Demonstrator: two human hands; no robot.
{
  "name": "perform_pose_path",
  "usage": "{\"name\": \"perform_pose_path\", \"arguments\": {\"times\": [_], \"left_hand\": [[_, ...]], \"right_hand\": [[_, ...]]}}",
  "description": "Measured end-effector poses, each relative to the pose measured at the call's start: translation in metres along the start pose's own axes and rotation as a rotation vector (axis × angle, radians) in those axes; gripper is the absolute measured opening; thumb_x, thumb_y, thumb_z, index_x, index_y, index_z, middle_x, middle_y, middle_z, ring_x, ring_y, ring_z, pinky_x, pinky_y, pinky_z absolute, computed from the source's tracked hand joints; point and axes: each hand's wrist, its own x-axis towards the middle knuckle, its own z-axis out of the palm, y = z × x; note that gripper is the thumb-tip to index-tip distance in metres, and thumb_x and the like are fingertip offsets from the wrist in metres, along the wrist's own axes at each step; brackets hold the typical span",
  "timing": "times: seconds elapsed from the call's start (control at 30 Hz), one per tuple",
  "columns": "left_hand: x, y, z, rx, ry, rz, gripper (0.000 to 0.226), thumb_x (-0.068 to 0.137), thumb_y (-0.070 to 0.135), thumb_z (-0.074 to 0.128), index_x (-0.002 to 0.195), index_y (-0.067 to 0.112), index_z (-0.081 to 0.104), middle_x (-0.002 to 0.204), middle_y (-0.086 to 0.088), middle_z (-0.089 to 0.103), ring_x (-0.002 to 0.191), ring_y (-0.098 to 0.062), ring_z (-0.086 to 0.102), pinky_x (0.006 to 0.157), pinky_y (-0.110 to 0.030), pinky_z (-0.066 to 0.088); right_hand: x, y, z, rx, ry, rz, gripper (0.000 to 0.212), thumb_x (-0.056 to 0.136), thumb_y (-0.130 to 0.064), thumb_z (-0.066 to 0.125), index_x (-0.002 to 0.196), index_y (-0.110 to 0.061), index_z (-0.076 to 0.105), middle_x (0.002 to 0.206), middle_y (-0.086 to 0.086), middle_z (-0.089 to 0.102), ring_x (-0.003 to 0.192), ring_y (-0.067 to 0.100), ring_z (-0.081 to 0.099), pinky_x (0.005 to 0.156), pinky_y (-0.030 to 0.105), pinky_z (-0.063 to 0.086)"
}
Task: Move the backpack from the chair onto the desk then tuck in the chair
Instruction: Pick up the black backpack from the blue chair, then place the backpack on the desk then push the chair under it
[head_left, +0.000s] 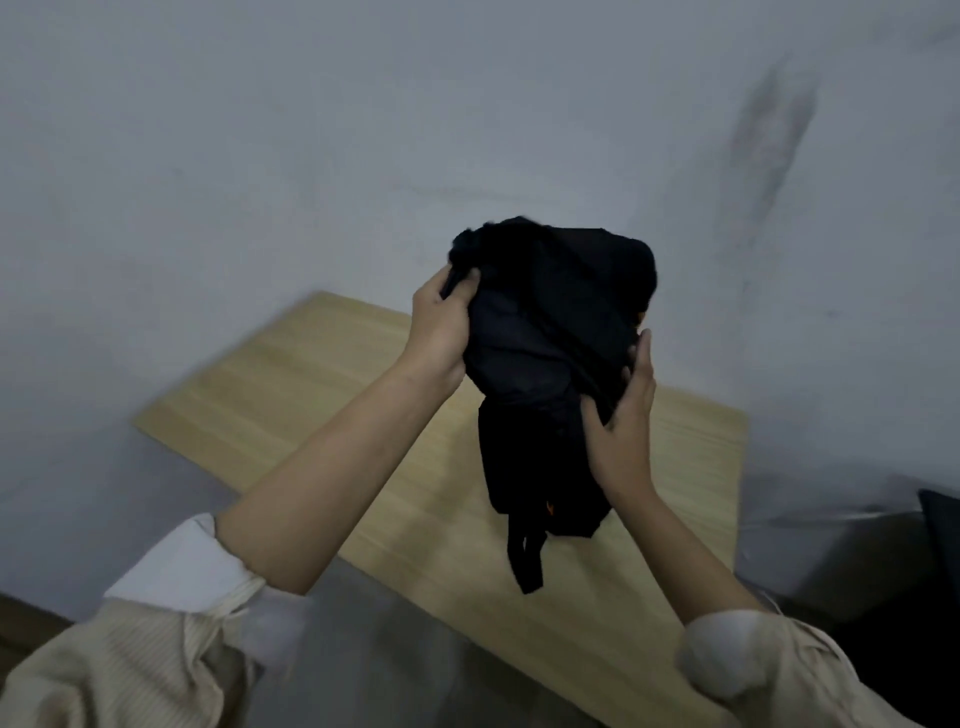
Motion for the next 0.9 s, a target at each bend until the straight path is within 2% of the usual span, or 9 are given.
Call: {"name": "perform_pose_path", "arguments": {"times": [0.07, 0.17, 0.2, 0.23, 0.37, 0.47, 0.57, 0.7, 0.9], "left_hand": [[0.023, -0.031, -0.003, -0.085, 0.072, -0.119, 0.022, 0.099, 0.008, 0.043, 0.115, 0.006, 0.058, 0.109, -0.013, 0.066, 0.097, -0.025, 0.063, 0.090, -0.036, 0.054], [0.047, -0.085, -0.026, -0.077, 0.209, -0.302, 0.029, 0.101, 0.008, 0.039, 0.128, 0.002, 0.049, 0.129, -0.020, 0.057, 0.113, -0.034, 0.057, 0.097, -0.045, 0.048], [0.054, -0.102, -0.036, -0.032, 0.249, -0.349, 0.031, 0.102, 0.008, 0.038, 0.130, 0.002, 0.047, 0.132, -0.020, 0.055, 0.117, -0.036, 0.055, 0.099, -0.046, 0.047], [0.064, -0.120, -0.047, 0.030, 0.280, -0.370, 0.031, 0.102, 0.009, 0.038, 0.131, 0.002, 0.047, 0.133, -0.020, 0.054, 0.118, -0.037, 0.054, 0.099, -0.047, 0.046], [0.099, -0.157, -0.107, 0.355, 0.315, -0.354, 0.030, 0.101, 0.013, 0.041, 0.129, 0.003, 0.049, 0.132, -0.022, 0.055, 0.117, -0.038, 0.054, 0.096, -0.046, 0.047], [0.127, -0.177, -0.154, 0.617, 0.270, -0.455, 0.031, 0.100, 0.016, 0.043, 0.126, 0.000, 0.050, 0.129, -0.025, 0.056, 0.115, -0.042, 0.054, 0.094, -0.050, 0.048], [0.140, -0.200, -0.182, 0.774, 0.239, -0.580, 0.036, 0.099, 0.014, 0.045, 0.129, -0.006, 0.043, 0.129, -0.030, 0.053, 0.115, -0.046, 0.052, 0.097, -0.058, 0.046], [0.146, -0.228, -0.193, 0.890, 0.096, -0.715, 0.058, 0.098, 0.015, 0.047, 0.142, -0.005, 0.016, 0.135, -0.031, 0.044, 0.119, -0.046, 0.048, 0.098, -0.053, 0.045], [0.172, -0.253, -0.196, 0.991, -0.196, -0.616, 0.057, 0.097, 0.012, 0.047, 0.142, 0.004, 0.013, 0.140, -0.024, 0.040, 0.123, -0.044, 0.045, 0.097, -0.050, 0.042]], "right_hand": [[0.010, 0.015, -0.005, -0.019, -0.030, 0.036, 0.088, 0.090, -0.017, 0.058, 0.149, -0.043, -0.002, 0.157, -0.002, 0.019, 0.143, 0.011, 0.025, 0.118, 0.038, 0.028], [0.010, 0.040, -0.005, -0.119, -0.113, 0.084, 0.093, 0.089, -0.015, 0.063, 0.150, -0.041, -0.003, 0.157, -0.003, 0.018, 0.138, -0.002, 0.021, 0.107, 0.003, 0.019], [0.011, 0.050, -0.004, -0.173, -0.128, 0.103, 0.093, 0.088, -0.016, 0.064, 0.151, -0.037, -0.002, 0.157, -0.004, 0.019, 0.135, -0.005, 0.020, 0.103, -0.002, 0.016], [0.011, 0.063, -0.003, -0.218, -0.138, 0.131, 0.093, 0.088, -0.018, 0.065, 0.151, -0.034, -0.001, 0.157, -0.003, 0.019, 0.135, -0.005, 0.018, 0.105, 0.000, 0.015], [0.007, 0.104, 0.007, -0.386, -0.197, 0.272, 0.099, 0.085, -0.032, 0.069, 0.151, -0.033, -0.004, 0.158, 0.007, 0.018, 0.146, 0.023, 0.016, 0.118, 0.043, 0.023], [0.007, 0.132, 0.027, -0.539, -0.319, 0.368, 0.107, 0.078, -0.053, 0.070, 0.148, -0.040, -0.010, 0.162, 0.010, 0.006, 0.149, 0.031, 0.003, 0.118, 0.059, 0.017], [0.007, 0.156, 0.045, -0.699, -0.513, 0.410, 0.112, 0.070, -0.067, 0.068, 0.147, -0.045, -0.010, 0.162, 0.000, -0.011, 0.148, 0.031, -0.015, 0.114, 0.069, 0.005], [0.000, 0.184, 0.067, -0.954, -0.767, 0.419, 0.114, 0.067, -0.069, 0.068, 0.148, -0.045, -0.007, 0.158, -0.002, -0.027, 0.143, 0.028, -0.030, 0.109, 0.074, -0.003], [0.003, 0.206, 0.062, -1.118, -0.721, 0.544, 0.114, 0.067, -0.073, 0.064, 0.145, -0.046, -0.014, 0.158, -0.007, -0.028, 0.144, 0.025, -0.029, 0.107, 0.077, 0.004]]}}
